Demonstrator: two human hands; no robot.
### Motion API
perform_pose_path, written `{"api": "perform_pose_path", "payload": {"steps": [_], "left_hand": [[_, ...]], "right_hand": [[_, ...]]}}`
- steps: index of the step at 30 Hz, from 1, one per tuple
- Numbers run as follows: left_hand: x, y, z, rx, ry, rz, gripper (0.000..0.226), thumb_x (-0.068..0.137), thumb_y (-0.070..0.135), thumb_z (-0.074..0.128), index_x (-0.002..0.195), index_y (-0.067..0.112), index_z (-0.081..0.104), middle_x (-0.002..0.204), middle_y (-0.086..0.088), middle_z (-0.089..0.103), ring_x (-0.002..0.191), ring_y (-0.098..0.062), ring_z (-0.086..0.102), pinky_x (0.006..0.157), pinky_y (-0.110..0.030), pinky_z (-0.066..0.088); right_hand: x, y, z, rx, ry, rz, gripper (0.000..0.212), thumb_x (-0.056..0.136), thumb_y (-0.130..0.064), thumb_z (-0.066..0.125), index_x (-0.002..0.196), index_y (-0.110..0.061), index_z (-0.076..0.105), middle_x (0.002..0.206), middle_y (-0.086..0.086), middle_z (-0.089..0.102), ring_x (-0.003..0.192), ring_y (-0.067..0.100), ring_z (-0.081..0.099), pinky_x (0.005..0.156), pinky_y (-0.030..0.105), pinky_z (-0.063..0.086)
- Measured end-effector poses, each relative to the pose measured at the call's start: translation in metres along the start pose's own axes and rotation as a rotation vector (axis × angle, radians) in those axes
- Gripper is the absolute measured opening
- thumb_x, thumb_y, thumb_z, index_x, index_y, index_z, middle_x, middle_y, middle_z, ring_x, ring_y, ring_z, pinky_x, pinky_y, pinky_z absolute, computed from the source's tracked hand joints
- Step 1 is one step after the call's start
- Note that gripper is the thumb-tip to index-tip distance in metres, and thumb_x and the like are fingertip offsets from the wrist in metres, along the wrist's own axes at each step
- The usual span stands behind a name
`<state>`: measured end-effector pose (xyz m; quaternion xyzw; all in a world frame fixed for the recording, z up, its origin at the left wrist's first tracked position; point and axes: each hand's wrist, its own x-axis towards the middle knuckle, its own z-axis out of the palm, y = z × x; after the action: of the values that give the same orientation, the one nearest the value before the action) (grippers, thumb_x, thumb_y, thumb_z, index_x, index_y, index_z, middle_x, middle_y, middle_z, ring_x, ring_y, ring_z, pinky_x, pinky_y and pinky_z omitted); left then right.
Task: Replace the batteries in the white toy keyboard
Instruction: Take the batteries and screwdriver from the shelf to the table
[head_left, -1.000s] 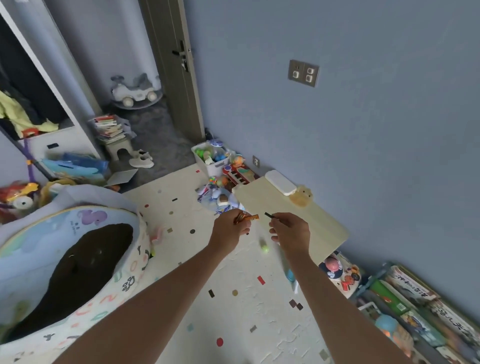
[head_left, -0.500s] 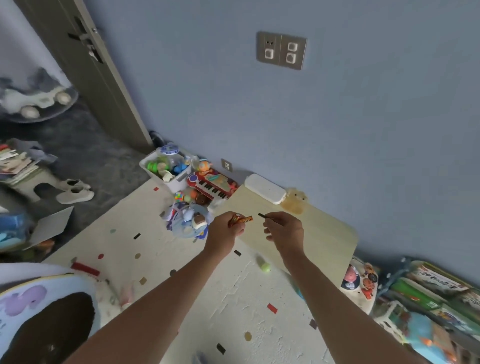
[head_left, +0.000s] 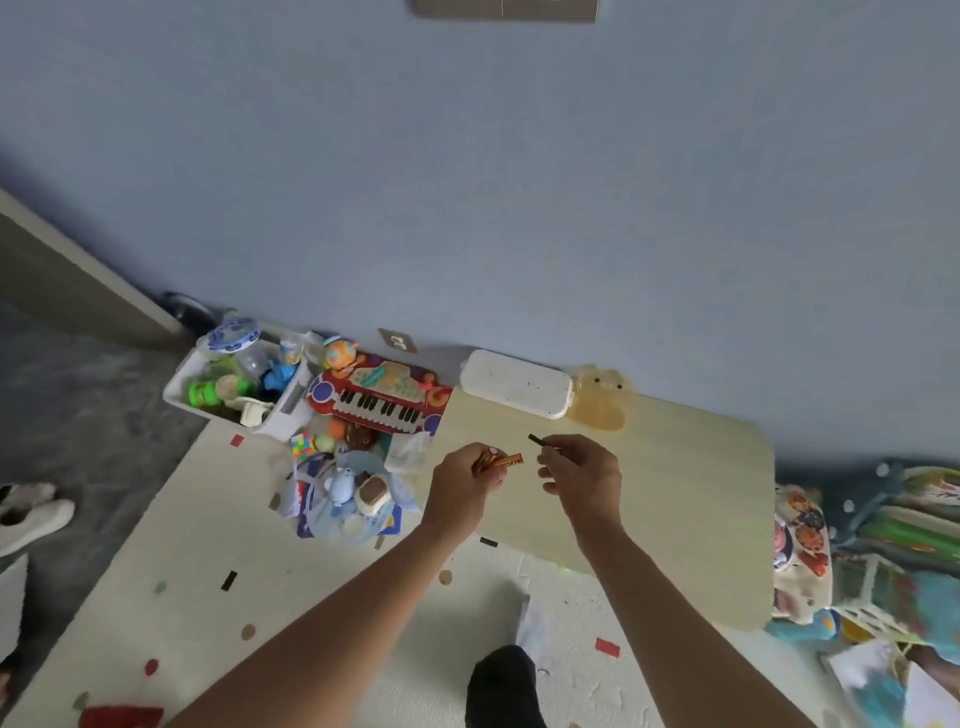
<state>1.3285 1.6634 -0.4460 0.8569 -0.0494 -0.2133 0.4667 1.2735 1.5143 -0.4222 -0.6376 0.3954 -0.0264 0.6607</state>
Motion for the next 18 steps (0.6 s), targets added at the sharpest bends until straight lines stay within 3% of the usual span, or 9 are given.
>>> {"api": "perform_pose_path", "payload": {"steps": [3,7,11,14,18], "left_hand": [[0.06,-0.035,0.016,0.063,-0.061,-0.015,0.01,0.093,0.021,0.069,0.1,0.015,0.071,0.082,0.004,0.072,0.083,-0.015,0.072,0.081,-0.031,0.062],[0.127,-0.082,0.043,0.145,-0.103,0.015,0.014,0.095,0.025,0.066,0.102,0.014,0.072,0.078,0.01,0.067,0.075,-0.008,0.065,0.064,-0.008,0.045],[0.178,-0.133,0.075,0.231,-0.152,0.102,0.017,0.098,0.024,0.065,0.107,0.013,0.073,0.083,0.006,0.069,0.069,-0.001,0.06,0.061,-0.002,0.04],[0.211,-0.172,0.097,0.296,-0.172,0.196,0.014,0.098,0.021,0.065,0.107,0.015,0.073,0.09,0.005,0.073,0.077,-0.005,0.064,0.067,-0.002,0.04],[0.24,-0.215,0.111,0.361,-0.176,0.343,0.012,0.091,0.014,0.071,0.103,0.017,0.073,0.102,0.005,0.071,0.102,-0.01,0.058,0.089,-0.009,0.04]], "right_hand": [[0.055,0.023,0.021,0.008,0.035,0.039,0.018,0.084,-0.005,0.064,0.089,-0.018,0.077,0.078,0.007,0.077,0.074,0.027,0.073,0.062,0.033,0.06],[0.117,0.061,0.038,0.023,0.093,0.083,0.019,0.083,-0.005,0.065,0.086,-0.019,0.076,0.077,0.009,0.076,0.069,0.022,0.07,0.064,0.037,0.06],[0.168,0.104,0.054,0.044,0.15,0.099,0.018,0.084,-0.005,0.065,0.088,-0.019,0.076,0.077,0.007,0.076,0.072,0.026,0.073,0.065,0.038,0.061],[0.198,0.133,0.064,0.088,0.216,0.103,0.018,0.086,-0.004,0.065,0.089,-0.017,0.076,0.079,0.01,0.076,0.071,0.022,0.072,0.063,0.035,0.061],[0.219,0.161,0.076,0.146,0.283,0.091,0.017,0.087,-0.004,0.065,0.092,-0.016,0.076,0.081,0.01,0.076,0.069,0.018,0.072,0.061,0.031,0.061]]}}
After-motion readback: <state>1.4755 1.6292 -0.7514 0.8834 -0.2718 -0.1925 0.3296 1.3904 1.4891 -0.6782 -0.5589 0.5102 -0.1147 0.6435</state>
